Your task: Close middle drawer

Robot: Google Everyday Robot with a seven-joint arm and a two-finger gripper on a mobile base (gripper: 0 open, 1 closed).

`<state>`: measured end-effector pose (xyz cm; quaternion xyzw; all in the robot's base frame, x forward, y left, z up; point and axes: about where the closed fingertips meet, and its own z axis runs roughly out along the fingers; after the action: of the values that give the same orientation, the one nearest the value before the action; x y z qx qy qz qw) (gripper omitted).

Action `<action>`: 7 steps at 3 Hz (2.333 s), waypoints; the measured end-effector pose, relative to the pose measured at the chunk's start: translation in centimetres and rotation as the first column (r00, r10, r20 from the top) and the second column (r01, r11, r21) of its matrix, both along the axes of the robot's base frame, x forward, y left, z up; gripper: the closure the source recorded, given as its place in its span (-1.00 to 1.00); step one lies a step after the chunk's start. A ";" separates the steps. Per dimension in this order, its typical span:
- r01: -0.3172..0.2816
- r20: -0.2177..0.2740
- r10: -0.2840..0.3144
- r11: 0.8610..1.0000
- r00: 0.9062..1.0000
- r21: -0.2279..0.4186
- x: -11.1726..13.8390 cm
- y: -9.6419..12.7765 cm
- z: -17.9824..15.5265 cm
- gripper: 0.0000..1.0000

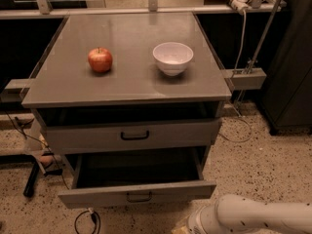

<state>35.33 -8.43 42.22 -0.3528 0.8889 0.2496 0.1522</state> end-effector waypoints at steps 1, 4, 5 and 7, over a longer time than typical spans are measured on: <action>-0.005 0.018 0.005 1.000 1.000 -0.001 1.0 0.3 0.0 0.79; -0.002 0.135 0.014 0.996 0.991 -0.087 9.2 1.6 -0.9 1.00; -0.017 0.159 0.033 0.995 0.987 -0.102 11.5 2.4 -0.5 1.00; -0.018 0.159 0.034 0.995 0.987 -0.102 11.5 2.5 -0.5 0.16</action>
Offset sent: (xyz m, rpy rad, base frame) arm 0.0676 0.0104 -0.0085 -0.0683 -0.1204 -0.0030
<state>46.84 -5.95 41.70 -0.3906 0.8803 0.1776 0.2022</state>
